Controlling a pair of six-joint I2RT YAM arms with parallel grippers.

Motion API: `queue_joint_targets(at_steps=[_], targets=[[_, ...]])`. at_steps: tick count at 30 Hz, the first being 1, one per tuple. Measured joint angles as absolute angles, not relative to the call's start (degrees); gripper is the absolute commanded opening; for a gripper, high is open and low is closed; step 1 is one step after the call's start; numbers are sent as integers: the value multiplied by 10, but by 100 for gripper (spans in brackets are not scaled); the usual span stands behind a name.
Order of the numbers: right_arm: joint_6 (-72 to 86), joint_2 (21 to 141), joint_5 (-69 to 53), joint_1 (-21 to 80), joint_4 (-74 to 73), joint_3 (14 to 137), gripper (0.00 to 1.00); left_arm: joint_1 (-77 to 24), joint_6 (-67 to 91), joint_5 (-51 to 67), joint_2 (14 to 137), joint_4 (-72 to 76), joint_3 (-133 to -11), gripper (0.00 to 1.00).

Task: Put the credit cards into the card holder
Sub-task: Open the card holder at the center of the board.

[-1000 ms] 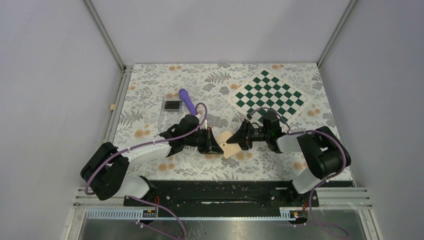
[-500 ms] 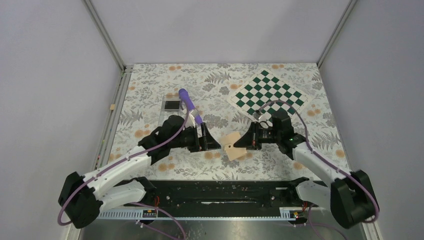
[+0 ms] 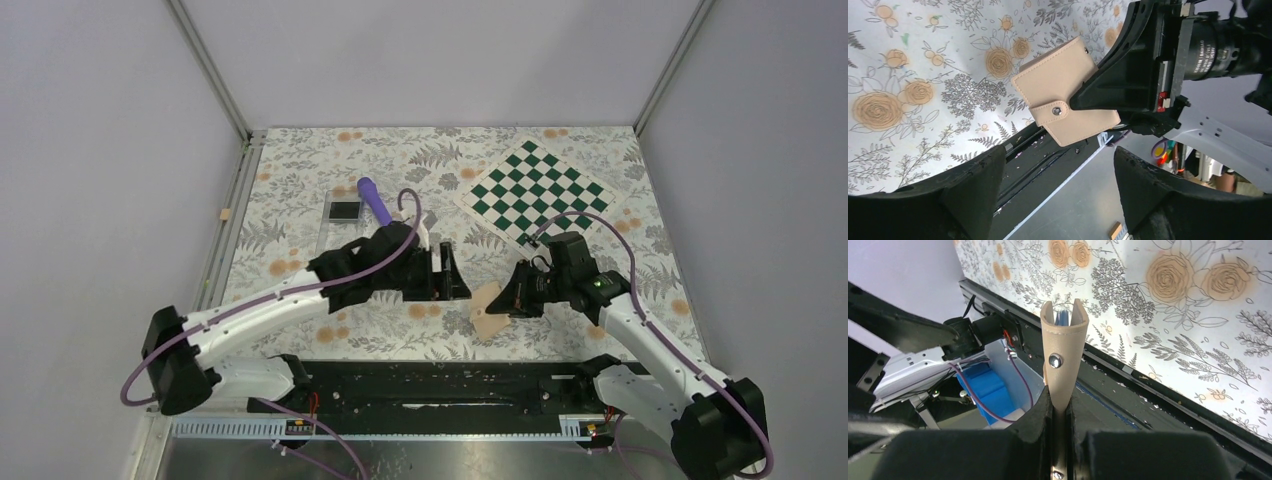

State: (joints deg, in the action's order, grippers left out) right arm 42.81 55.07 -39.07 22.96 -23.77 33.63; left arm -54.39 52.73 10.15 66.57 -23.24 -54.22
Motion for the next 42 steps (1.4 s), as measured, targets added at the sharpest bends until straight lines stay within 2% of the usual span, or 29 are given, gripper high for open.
queue_joint_targets(at_steps=[4, 7, 15, 27, 35, 42], targets=[[423, 541, -368, 232, -277, 347, 0, -588, 525, 67, 744, -276, -615, 74], [422, 535, -357, 232, -289, 352, 0, -616, 523, 43, 801, -305, -663, 67], [422, 524, -343, 232, -314, 354, 0, -657, 517, 8, 896, -350, -723, 62], [420, 521, -333, 232, -317, 355, 0, -665, 515, -19, 940, -364, -736, 59], [415, 521, -320, 232, -325, 355, 0, -669, 524, -22, 954, -349, -739, 43], [408, 523, -312, 232, -325, 355, 0, -666, 545, -20, 958, -328, -732, 33]])
